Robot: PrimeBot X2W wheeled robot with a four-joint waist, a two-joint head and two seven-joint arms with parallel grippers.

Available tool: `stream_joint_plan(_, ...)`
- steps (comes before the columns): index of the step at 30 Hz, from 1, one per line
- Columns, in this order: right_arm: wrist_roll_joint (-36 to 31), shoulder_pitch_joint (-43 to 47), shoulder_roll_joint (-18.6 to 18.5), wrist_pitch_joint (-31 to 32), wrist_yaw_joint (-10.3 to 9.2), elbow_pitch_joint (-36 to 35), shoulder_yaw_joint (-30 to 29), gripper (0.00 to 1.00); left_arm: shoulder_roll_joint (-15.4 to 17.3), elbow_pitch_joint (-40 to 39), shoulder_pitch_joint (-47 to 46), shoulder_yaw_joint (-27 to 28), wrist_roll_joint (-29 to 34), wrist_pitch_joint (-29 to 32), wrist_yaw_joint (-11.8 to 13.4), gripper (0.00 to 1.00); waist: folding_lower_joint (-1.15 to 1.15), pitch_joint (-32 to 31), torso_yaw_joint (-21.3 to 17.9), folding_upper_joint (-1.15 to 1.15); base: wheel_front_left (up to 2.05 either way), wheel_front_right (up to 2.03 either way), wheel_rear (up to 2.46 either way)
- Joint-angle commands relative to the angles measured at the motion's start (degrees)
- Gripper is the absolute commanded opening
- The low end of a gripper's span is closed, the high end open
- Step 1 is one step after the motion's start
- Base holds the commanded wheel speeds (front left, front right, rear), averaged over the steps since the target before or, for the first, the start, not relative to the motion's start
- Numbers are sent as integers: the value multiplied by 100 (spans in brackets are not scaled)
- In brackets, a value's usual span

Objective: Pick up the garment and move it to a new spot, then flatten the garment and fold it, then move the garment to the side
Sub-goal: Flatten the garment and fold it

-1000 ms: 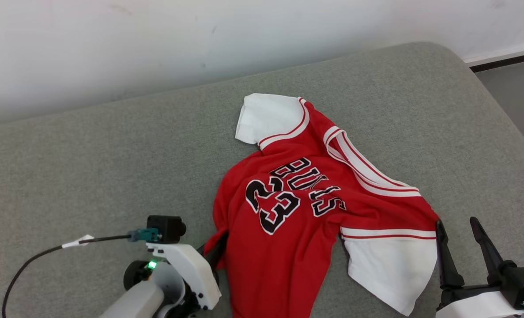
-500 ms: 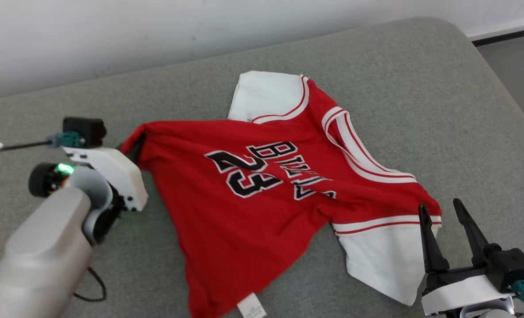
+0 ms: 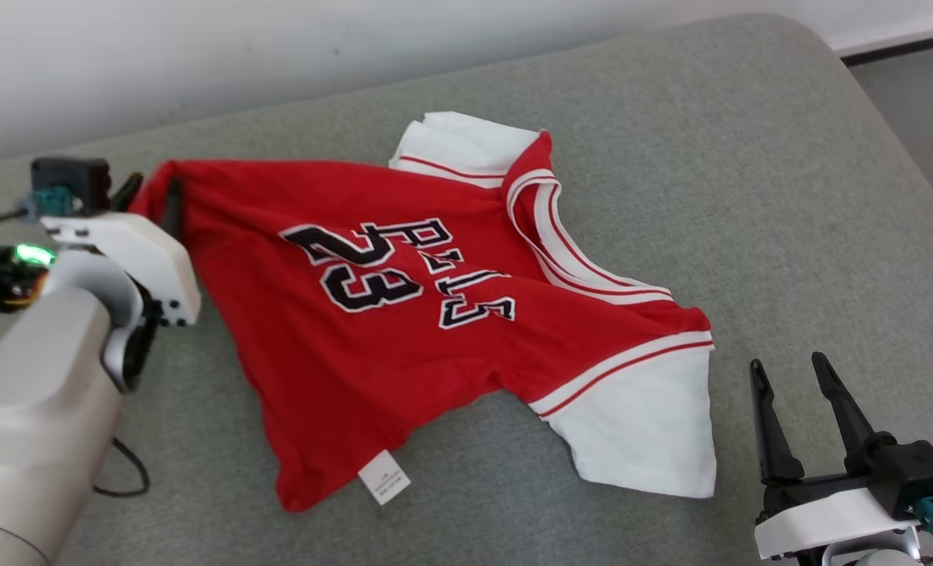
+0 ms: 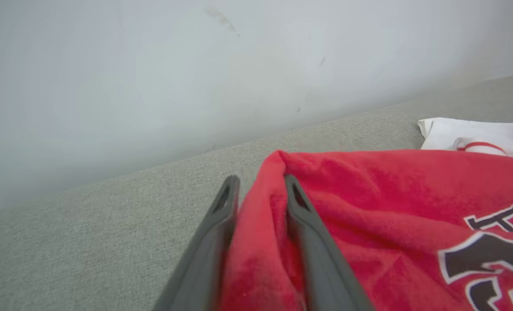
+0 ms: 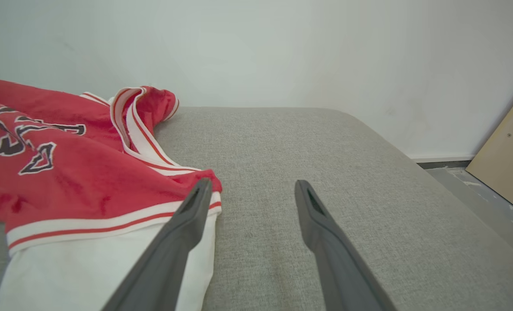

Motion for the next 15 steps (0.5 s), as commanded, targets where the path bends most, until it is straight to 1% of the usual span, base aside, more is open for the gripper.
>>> stream_joint_plan(1,-37,-14,1,1,-12,15,-32,100,-40,62,165,29,-58,-130,-14,100,-1,-125,125,0,0,0,0)
stream_joint_plan(4,-75,63,-53,1,-12,-6,-95,100,-226,96,403,86,-170,-482,-26,100,-1,-338,306,0,0,0,0)
stream_joint_plan(6,-89,130,-102,1,-12,-17,-139,100,-324,36,591,171,-191,-678,9,100,-1,-505,436,0,0,0,0)
stream_joint_plan(9,-98,210,-197,1,-12,-29,-221,100,-454,-172,1017,307,-266,-793,49,100,-1,-761,615,0,0,0,0)
stream_joint_plan(11,-102,299,-239,1,-12,-23,-278,100,-508,-424,1341,418,-244,-826,92,100,-1,-942,730,0,0,0,0)
stream_joint_plan(15,-112,463,-342,1,-12,2,-391,100,-529,-1376,2200,847,-19,-823,273,100,-1,-1236,928,0,0,0,0)
